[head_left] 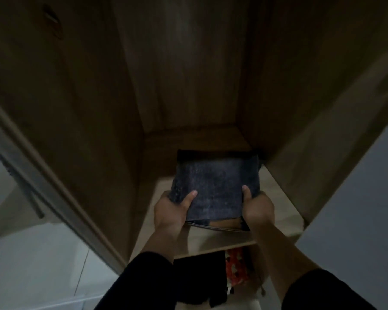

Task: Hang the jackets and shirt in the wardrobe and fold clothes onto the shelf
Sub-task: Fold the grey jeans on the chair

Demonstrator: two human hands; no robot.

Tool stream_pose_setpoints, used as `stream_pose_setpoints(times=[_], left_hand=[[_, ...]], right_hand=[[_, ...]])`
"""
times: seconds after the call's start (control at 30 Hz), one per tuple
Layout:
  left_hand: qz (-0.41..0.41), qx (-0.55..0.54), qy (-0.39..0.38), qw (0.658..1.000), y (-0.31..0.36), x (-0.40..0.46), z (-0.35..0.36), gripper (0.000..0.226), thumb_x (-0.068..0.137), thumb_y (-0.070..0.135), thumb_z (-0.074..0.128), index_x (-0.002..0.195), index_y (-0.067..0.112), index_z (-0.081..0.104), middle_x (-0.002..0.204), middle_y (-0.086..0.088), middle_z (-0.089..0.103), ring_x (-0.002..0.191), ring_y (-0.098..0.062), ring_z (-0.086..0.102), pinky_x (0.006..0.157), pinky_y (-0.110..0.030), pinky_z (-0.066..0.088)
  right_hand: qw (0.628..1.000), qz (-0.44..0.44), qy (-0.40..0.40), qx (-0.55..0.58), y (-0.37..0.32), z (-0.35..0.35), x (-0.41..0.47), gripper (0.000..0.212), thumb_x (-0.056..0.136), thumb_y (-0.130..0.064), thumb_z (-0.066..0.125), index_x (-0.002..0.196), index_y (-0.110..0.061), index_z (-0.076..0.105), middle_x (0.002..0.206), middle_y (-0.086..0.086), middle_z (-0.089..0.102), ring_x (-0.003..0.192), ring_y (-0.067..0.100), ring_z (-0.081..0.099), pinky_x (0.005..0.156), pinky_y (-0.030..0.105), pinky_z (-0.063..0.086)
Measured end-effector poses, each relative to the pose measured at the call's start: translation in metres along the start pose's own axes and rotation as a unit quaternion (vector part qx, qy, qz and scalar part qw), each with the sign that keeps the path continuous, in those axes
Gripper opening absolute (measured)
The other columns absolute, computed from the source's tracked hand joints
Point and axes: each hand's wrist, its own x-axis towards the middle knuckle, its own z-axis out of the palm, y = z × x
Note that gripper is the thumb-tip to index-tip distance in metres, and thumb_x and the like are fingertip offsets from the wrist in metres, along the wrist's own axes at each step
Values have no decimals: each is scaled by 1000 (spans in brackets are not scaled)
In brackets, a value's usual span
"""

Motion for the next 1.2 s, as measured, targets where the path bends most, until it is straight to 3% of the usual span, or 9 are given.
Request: stream_pose_setpoints(times=[0.23,0.4,0.53,0.63,0.73,0.8,0.87,1.0,1.2], left_hand=[[-1,-17,47,999,15,64,23,54,76,45,75,116,11,60,115,-9,65,107,-28,60,74,-26,41],[-2,-52,81,995,17,78,38,79,85,37,68,147,8,28,150,-15,33,134,-34,38,106,-38,37],[95,117,43,988,23,76,40,60,98,39,42,152,25,18,160,-8,2,146,-32,8,117,-45,14],[173,229,26,957,20,78,40,50,102,36,30,151,35,17,161,3,-2,147,-25,-3,118,-51,0],[209,262,23,942,10,74,35,50,103,32,24,152,32,14,161,11,0,148,-15,-7,117,-51,-1],[233,312,35,920,-1,75,33,51,103,33,21,153,30,10,161,11,-1,148,-11,-7,117,-49,-2],[242,361,26,900,-7,77,32,53,103,33,19,153,28,4,161,10,-4,147,-10,-9,117,-51,-4],[208,460,-10,863,-4,88,34,70,97,22,36,153,26,-7,160,8,-14,147,-13,-14,116,-57,-2],[183,484,-38,855,5,131,35,76,92,8,35,152,27,-8,159,9,-19,147,-13,-15,115,-52,8]], right_hand=[[998,-4,41,-36,-20,35,48,52,98,-47,40,107,1,58,111,23,63,100,37,60,70,34,42],[995,81,27,42,-44,55,55,50,100,-37,42,119,6,57,124,25,59,112,39,58,82,36,45],[967,170,-66,179,-63,80,51,50,98,-39,46,126,2,52,122,22,60,108,37,60,80,34,48],[903,181,-231,315,-68,91,44,37,102,-39,35,112,-9,54,113,17,63,106,34,62,80,40,53],[955,22,-212,207,-62,86,37,52,103,-42,25,90,-11,65,95,11,71,86,26,65,71,32,50],[987,-154,1,44,-54,80,44,43,101,-36,33,93,-16,69,91,9,68,83,22,59,69,28,44],[924,-294,183,-163,-51,68,57,28,94,-25,47,114,-17,66,113,13,61,106,28,51,85,36,39],[865,-316,54,-386,-38,53,85,59,95,-34,39,151,-33,20,159,3,18,146,25,10,116,53,0],[849,-311,26,-426,-41,76,97,58,97,-39,20,153,-29,9,161,2,16,147,22,13,115,56,-10]])
